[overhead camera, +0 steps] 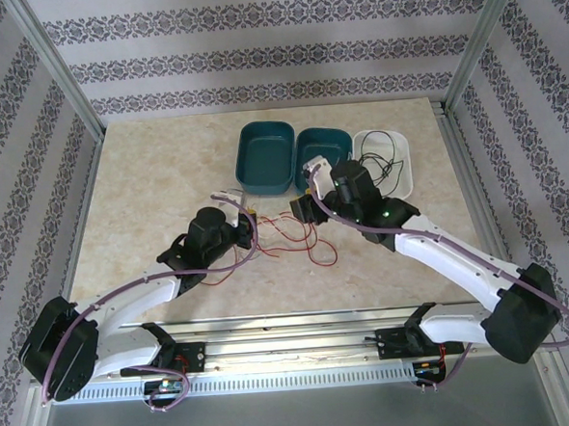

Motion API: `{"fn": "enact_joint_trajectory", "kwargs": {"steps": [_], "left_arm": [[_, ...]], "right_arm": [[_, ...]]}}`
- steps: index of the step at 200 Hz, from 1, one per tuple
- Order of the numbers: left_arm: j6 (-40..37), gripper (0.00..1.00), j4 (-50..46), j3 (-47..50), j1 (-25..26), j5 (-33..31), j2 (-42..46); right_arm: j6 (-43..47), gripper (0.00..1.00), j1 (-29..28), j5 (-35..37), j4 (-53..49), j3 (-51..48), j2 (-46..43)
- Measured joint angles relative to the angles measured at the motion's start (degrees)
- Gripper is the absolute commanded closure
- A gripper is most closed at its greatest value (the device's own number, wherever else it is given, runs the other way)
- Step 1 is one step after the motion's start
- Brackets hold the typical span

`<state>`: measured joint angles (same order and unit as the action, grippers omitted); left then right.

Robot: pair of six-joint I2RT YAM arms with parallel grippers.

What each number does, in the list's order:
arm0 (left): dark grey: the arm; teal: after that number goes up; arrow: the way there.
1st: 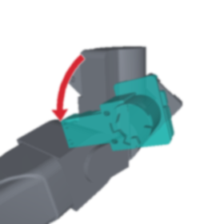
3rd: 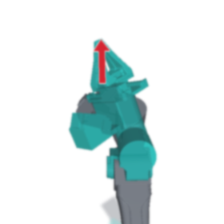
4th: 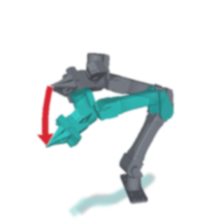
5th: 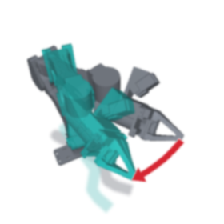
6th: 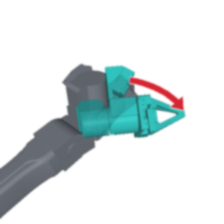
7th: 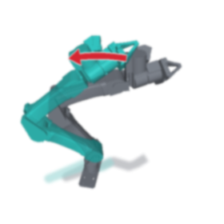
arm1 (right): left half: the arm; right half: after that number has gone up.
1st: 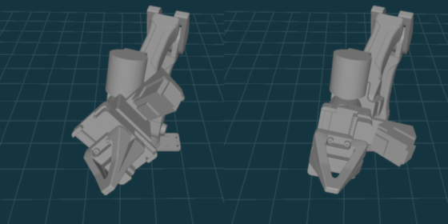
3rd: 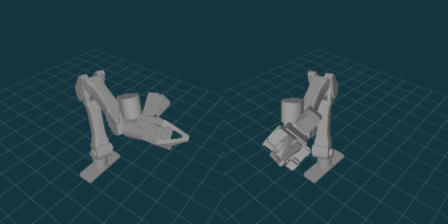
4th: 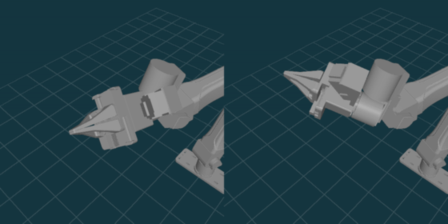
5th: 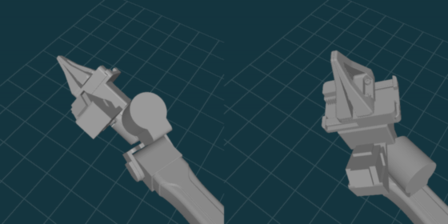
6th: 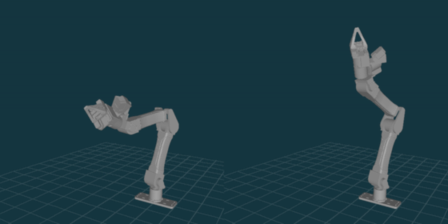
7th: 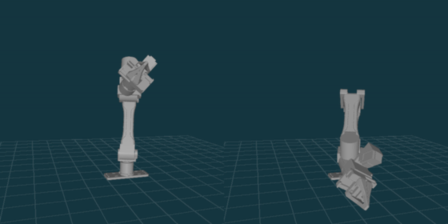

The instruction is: Untangle the cables

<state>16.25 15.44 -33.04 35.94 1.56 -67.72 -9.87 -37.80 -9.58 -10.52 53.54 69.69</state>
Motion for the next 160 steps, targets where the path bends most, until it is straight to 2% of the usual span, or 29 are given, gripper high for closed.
{"fn": "enact_joint_trajectory", "kwargs": {"steps": [45,93,149,160], "left_arm": [[-0.24,1.00,-2.89,-3.69,-2.60,5.49,-2.03],[-0.46,1.00,-6.21,-6.62,-5.11,10.67,-3.28],[-1.09,1.00,-9.35,-7.56,-5.31,14.34,-3.28],[-1.25,1.00,-9.86,-7.78,-5.31,15.04,-3.28]], "right_arm": [[0.96,0.48,-4.31,-3.56,3.37,-1.57,-0.81],[4.48,0.44,-9.40,-3.23,3.45,-1.14,1.75],[8.26,0.41,-13.07,3.45,2.21,2.23,7.08],[8.63,0.44,-13.09,4.50,2.25,2.36,7.61]]}}
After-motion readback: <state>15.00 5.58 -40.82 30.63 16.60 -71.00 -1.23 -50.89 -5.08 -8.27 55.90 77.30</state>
